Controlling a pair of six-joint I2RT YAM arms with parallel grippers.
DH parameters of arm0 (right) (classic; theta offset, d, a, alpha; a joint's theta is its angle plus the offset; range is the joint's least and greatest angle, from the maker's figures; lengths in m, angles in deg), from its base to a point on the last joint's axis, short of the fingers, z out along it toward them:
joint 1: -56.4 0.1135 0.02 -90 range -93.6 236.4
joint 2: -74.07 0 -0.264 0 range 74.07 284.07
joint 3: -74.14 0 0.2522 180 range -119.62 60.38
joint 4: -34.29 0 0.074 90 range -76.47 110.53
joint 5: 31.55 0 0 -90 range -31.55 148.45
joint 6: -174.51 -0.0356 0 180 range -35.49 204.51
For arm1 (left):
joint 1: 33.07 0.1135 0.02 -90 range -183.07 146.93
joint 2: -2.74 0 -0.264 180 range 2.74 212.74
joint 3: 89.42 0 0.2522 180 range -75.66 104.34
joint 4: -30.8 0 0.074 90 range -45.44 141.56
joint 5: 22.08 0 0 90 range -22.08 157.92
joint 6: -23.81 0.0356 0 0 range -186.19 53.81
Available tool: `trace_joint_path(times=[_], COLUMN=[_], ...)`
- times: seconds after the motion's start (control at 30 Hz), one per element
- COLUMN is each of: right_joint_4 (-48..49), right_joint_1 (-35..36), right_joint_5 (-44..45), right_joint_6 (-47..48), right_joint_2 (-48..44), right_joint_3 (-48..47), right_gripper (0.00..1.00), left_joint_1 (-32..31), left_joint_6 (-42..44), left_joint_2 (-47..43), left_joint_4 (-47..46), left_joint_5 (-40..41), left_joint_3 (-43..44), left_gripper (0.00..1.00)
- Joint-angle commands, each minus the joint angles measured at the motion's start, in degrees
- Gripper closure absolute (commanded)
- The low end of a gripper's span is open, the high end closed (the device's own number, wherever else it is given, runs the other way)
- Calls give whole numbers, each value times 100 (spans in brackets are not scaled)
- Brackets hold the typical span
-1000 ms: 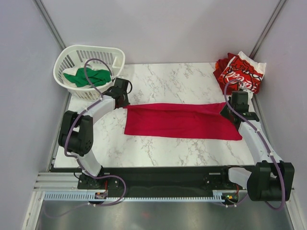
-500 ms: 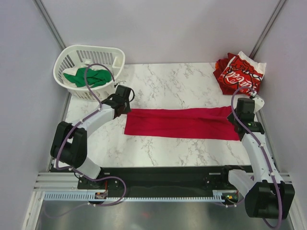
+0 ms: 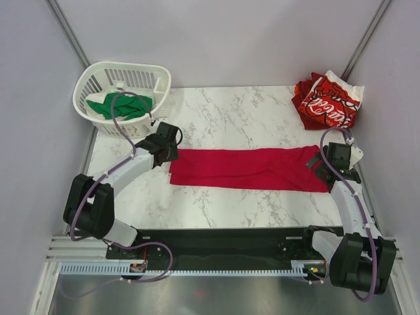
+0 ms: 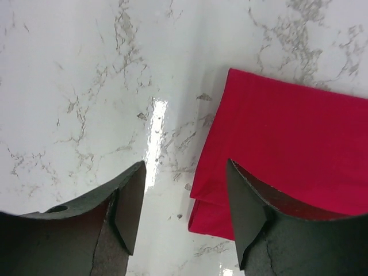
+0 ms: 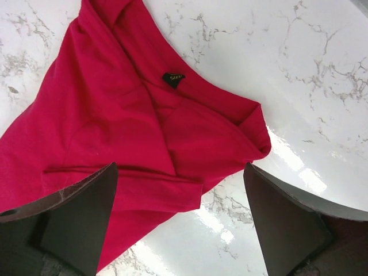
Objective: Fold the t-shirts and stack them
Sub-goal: Fold the tshirt
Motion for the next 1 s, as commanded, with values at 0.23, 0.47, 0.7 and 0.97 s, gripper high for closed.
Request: trace_joint_path(times=[0.23, 0.47, 0.7, 0.97], right_joint_4=[421, 1080, 1748, 1705], right_joint_1=[188, 636, 962, 1453], right_joint_5=[-627, -653, -503, -758], right_joint_6=[-285, -408, -443, -934], right_joint_2=[-214, 752, 2605, 5126], right_joint_3=[155, 261, -959, -3513], right_gripper=[2, 2, 4, 4], left_joint_1=[-165, -359, -833, -1483], left_joint_6=[178, -76, -445, -1446], left_joint_2=[1133, 1644, 1126, -24], left_joint_4=[-124, -115, -106, -63], left_joint_5=[-451, -970, -1383, -1743], left_joint_3=[1010, 809, -26, -1580], left_gripper=[39, 45, 65, 65])
